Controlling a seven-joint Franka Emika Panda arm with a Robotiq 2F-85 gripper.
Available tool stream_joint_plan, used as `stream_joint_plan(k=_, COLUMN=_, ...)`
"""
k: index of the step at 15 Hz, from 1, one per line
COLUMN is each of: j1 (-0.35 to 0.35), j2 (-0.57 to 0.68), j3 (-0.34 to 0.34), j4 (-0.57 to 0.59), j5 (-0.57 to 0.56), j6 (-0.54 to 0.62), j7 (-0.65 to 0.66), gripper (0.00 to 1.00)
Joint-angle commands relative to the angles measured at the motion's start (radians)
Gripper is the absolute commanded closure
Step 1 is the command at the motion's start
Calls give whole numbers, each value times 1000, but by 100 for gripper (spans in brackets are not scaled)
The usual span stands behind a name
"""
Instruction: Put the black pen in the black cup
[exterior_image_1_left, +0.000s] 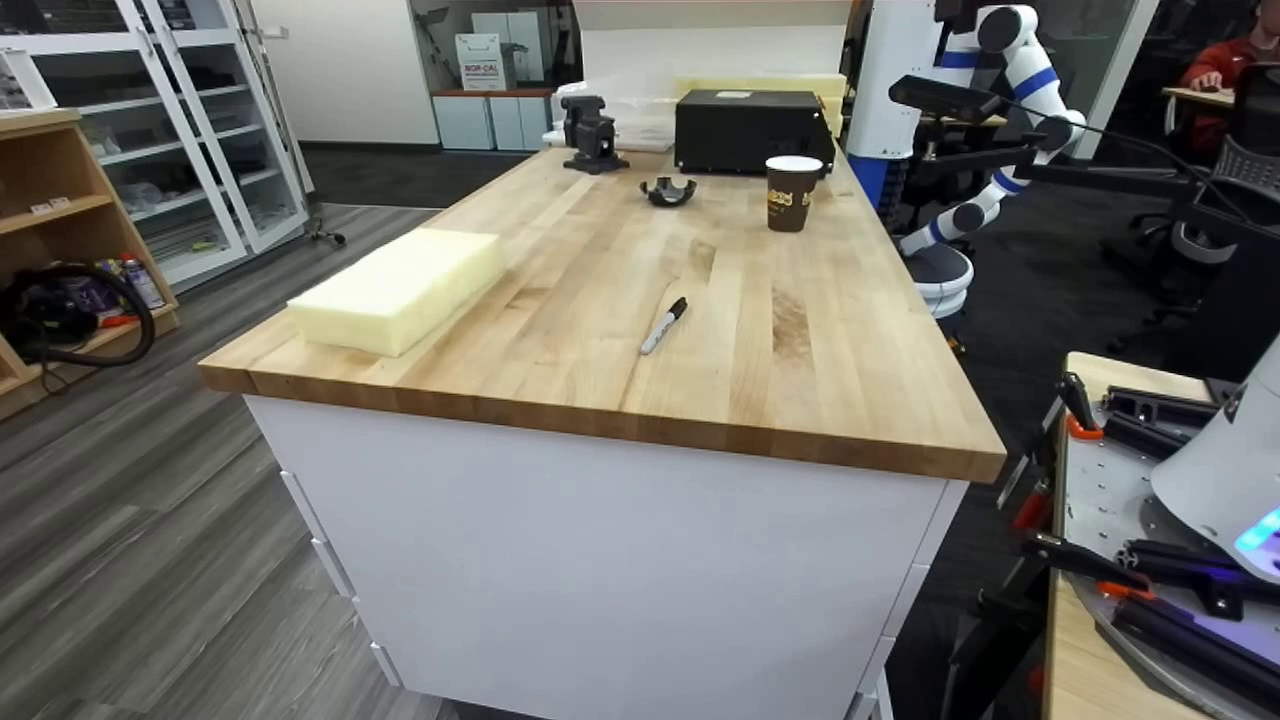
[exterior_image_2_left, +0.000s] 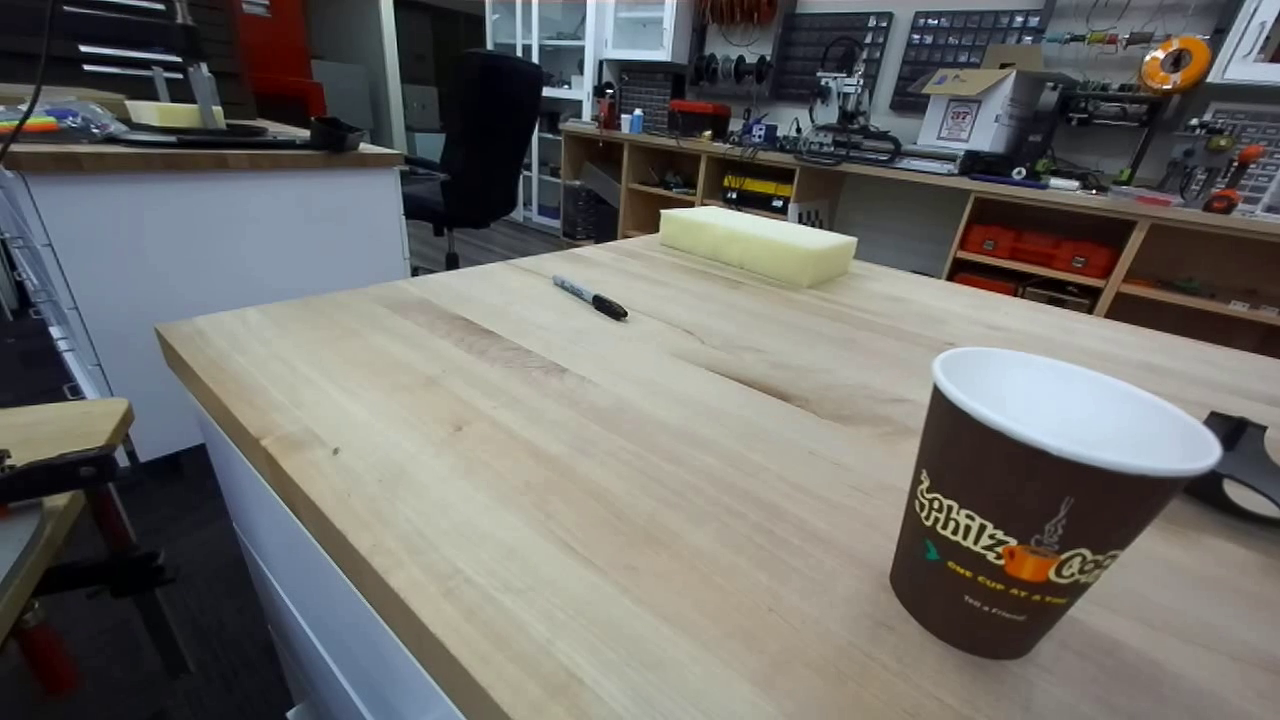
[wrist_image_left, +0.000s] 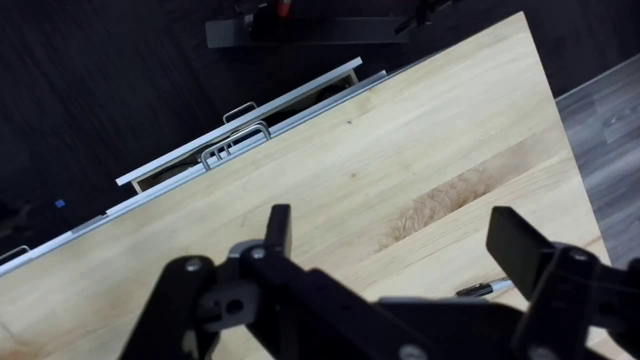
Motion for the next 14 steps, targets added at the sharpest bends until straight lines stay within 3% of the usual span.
stream_joint_plan(k=1, j1=41, j2=212, j3=51, j4=187, j5=-21, j6=-70, j7=-80, gripper=0)
stream_joint_plan(k=8, j1=92, j2=523, j3=193, j4=433, j5=-81, j6=-51, j7=-260, gripper=0)
stream_joint_plan(k=14, j1=117, j2=574, j3=285, j4=482, j5=-167, j6=78, j7=-446, gripper=0)
